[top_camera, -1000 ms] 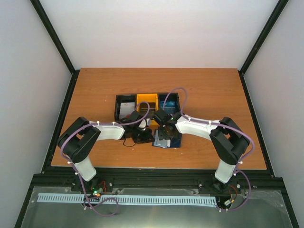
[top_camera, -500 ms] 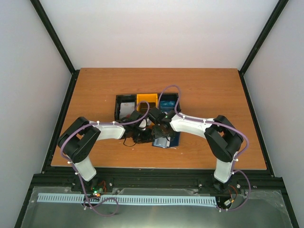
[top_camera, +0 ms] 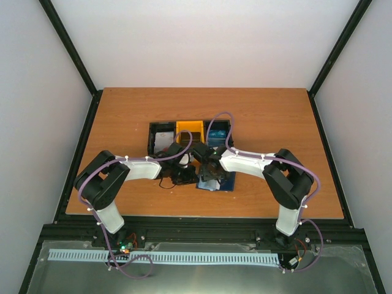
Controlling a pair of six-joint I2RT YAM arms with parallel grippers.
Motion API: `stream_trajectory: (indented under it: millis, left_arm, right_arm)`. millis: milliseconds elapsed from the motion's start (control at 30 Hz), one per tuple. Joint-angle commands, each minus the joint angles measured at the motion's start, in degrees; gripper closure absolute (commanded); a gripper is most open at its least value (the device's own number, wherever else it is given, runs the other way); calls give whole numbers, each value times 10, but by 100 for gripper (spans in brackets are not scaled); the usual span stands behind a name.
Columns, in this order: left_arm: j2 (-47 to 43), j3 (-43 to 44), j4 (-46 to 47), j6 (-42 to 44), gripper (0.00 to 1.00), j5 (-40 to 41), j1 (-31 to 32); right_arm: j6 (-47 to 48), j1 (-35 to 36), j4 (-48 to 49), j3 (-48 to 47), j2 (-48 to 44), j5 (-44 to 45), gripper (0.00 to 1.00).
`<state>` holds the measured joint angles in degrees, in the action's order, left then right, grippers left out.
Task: Put the credit cards into the card holder
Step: Open the card holder at the center of the board.
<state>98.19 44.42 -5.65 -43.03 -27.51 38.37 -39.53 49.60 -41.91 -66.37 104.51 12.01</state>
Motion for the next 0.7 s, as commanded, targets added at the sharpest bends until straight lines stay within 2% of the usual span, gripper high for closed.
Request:
stream_trajectory:
  millis: [0, 200, 433, 667]
  left_arm:
    - [29, -5, -57, -13, 99, 43, 0]
    - [32, -5, -57, -14, 99, 44, 0]
    - [33, -2, -56, -9, 99, 40, 0]
    - [27, -2, -51, 1, 99, 34, -1]
  right_arm:
    - [-35, 3, -69, 11, -21, 71, 24]
    - [-82, 3, -128, 20, -49, 133, 29]
    - [-112, 2, -148, 39, -57, 142, 35]
    - [-139, 1, -185, 16, -57, 170, 44]
